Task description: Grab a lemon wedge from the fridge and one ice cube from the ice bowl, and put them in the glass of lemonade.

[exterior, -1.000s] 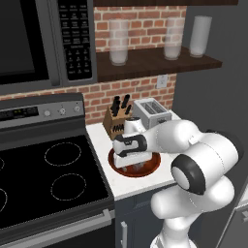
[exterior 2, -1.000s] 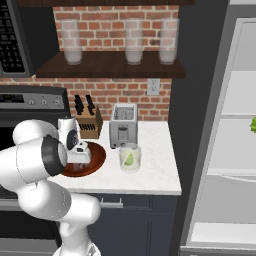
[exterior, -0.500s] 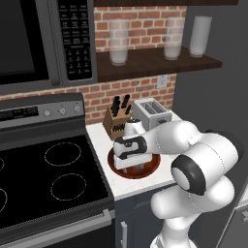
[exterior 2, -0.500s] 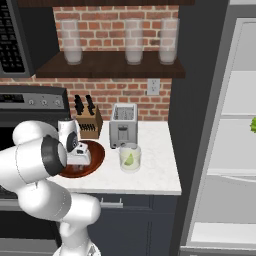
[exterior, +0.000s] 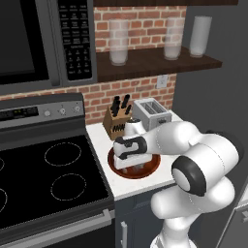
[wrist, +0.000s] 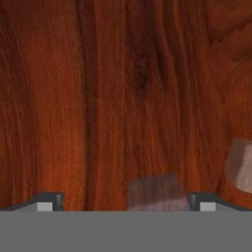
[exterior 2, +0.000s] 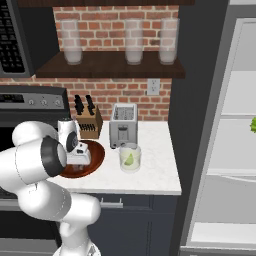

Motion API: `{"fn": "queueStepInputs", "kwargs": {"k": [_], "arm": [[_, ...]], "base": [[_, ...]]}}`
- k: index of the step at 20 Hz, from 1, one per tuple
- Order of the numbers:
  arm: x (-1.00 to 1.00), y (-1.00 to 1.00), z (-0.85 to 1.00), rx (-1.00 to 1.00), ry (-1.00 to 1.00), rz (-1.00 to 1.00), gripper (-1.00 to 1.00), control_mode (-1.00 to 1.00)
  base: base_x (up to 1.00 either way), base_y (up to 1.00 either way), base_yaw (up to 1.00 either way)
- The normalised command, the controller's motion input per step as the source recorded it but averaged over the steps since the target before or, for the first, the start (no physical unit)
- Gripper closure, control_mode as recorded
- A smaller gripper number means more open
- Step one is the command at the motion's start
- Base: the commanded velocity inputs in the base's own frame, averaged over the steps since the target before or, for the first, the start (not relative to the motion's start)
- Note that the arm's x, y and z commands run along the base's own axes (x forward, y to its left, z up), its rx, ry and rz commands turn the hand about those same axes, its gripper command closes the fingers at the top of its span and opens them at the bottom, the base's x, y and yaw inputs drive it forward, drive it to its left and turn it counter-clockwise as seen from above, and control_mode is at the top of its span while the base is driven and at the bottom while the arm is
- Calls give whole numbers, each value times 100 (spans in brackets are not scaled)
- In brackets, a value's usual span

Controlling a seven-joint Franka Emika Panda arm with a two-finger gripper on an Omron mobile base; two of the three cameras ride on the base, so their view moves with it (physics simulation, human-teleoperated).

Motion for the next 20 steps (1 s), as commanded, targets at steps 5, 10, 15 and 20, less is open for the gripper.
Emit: {"fn": "queueStepInputs", "kwargs": {"k": [5, 10, 15, 20], "arm": [[0, 0, 0, 0, 0, 0, 100, -100], [0, 0, 0, 0, 0, 0, 100, -100], [0, 0, 0, 0, 0, 0, 100, -100], [-8, 0, 14, -1, -1, 0, 100, -100]], "base": [[0, 0, 0], [0, 0, 0], [0, 0, 0], [0, 0, 0]]}}
